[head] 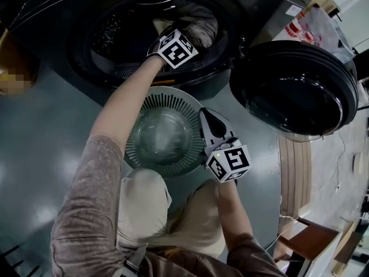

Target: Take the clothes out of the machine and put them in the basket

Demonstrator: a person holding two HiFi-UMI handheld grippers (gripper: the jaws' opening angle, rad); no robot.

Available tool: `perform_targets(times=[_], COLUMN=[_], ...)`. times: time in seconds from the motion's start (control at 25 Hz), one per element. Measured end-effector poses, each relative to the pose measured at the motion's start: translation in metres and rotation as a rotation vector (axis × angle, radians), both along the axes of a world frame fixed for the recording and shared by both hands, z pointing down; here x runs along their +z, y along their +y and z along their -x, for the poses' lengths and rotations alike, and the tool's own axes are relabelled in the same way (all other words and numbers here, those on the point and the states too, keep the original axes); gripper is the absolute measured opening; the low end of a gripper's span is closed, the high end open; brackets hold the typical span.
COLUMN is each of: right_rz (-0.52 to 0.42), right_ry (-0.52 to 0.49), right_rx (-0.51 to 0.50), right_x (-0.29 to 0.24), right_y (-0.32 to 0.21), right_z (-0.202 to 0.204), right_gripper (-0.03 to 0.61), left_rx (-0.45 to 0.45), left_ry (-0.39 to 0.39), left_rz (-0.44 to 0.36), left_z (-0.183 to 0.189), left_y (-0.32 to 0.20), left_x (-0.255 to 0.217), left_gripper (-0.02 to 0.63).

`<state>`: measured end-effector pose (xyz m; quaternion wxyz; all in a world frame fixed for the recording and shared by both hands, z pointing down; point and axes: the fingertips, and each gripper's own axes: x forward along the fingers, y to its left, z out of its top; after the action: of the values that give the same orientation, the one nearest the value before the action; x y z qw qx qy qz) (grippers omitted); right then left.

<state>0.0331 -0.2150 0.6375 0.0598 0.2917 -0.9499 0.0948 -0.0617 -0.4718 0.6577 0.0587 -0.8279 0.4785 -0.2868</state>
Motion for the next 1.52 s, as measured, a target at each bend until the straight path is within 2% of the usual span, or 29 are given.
perform_targets(times=[0.2,0.48,0.76,0.84,0.96,1.04,1.24,1.52], right_rz=[0.009,0.016,0.012,0.012,0.012,0.011,0.006,-0.004], right_ry=[0.0,-0.005,-0.006,-0.007,-0.003,0.0,0.022,0.043], right_rx=[0.017,0.026,0.028,0.031,0.031,0.031,0.027,0.007], right_x=[0.007,0.011,0.009,0.007,0.006,0.006,0.007,0.003], right_y=[-0.005,-0.008,-0.011,-0.011,-0.01,-0.01,-0.009,0.0], right_z=[0.001,0.002,-0.003,-0.004,-0.006,-0.008,-0.013,-0.023], right_gripper=[-0.003,-0.003,-0.003,-0.003,-0.003,-0.003,-0.003,-0.003], left_rx=[-0.013,0.023,0.046,0.026,-0.021,-0.036,-0.089,-0.107], left_ry=[-0.005,-0.052,-0.096,-0.105,-0.126,-0.139,-0.034,0.035], left_rz=[0.023,0.076,0.106,0.11,0.099,0.086,0.069,0.008], left_z=[0.002,-0.003,-0.011,-0.009,0.0,0.005,0.017,0.025], left_y=[-0.016,-0.028,-0.029,-0.031,-0.032,-0.031,-0.015,0.039], left_x=[0.008,0.019,0.026,0.027,0.027,0.027,0.012,-0.021], left_gripper=[0.431,0.427,0.303,0.237,0.092,0.048,0.034,0.032])
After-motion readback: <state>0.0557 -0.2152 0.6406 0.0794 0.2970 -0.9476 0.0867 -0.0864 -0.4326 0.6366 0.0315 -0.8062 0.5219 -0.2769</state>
